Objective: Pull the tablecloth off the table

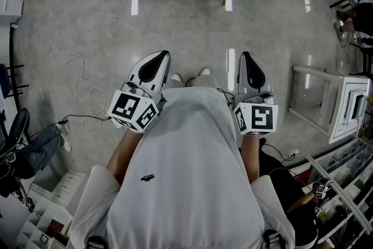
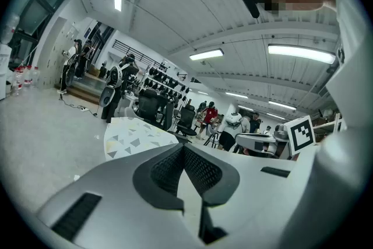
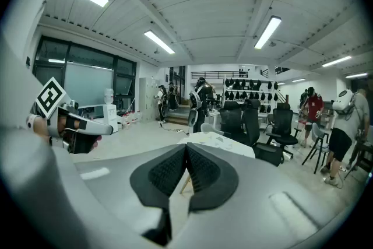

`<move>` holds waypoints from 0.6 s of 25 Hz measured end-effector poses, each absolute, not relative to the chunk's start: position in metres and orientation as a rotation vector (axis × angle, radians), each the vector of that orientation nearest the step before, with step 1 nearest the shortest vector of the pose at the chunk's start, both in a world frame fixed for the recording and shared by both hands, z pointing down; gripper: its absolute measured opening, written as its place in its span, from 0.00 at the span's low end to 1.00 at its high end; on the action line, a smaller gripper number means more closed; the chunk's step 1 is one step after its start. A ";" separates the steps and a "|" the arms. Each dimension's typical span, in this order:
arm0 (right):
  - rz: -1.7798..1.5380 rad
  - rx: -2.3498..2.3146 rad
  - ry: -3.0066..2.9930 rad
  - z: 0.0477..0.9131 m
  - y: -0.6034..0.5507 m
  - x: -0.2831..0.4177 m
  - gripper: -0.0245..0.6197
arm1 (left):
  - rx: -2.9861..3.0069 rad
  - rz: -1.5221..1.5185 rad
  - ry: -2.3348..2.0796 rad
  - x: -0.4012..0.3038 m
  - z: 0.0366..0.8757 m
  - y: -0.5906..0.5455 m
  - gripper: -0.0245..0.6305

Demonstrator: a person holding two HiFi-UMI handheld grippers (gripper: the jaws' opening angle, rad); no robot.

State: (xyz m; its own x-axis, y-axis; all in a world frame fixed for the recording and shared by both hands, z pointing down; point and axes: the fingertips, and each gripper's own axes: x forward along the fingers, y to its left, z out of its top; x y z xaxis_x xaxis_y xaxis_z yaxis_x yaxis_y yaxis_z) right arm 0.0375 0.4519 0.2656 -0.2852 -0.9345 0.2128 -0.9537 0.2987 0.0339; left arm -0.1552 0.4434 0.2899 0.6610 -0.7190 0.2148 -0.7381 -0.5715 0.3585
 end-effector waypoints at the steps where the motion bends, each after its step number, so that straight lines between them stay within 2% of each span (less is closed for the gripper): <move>1: 0.157 1.740 -2.375 0.267 0.453 0.039 0.06 | 2.467 0.063 -1.141 -0.150 0.287 0.445 0.05; 7: 0.168 1.718 -2.394 0.268 0.460 0.055 0.06 | 2.490 0.073 -1.139 -0.120 0.275 0.444 0.05; 15: 0.264 1.816 -2.423 0.283 0.460 0.131 0.06 | 2.532 0.147 -1.111 -0.039 0.269 0.431 0.05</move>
State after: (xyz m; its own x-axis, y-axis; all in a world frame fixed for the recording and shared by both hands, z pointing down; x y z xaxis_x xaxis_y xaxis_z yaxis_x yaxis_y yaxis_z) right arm 0.1307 0.4604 0.2829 -0.2826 -0.9413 0.1846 -0.9590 0.2727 -0.0775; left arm -0.0387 0.4308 0.2693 0.6835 -0.6895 0.2397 -0.7281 -0.6204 0.2914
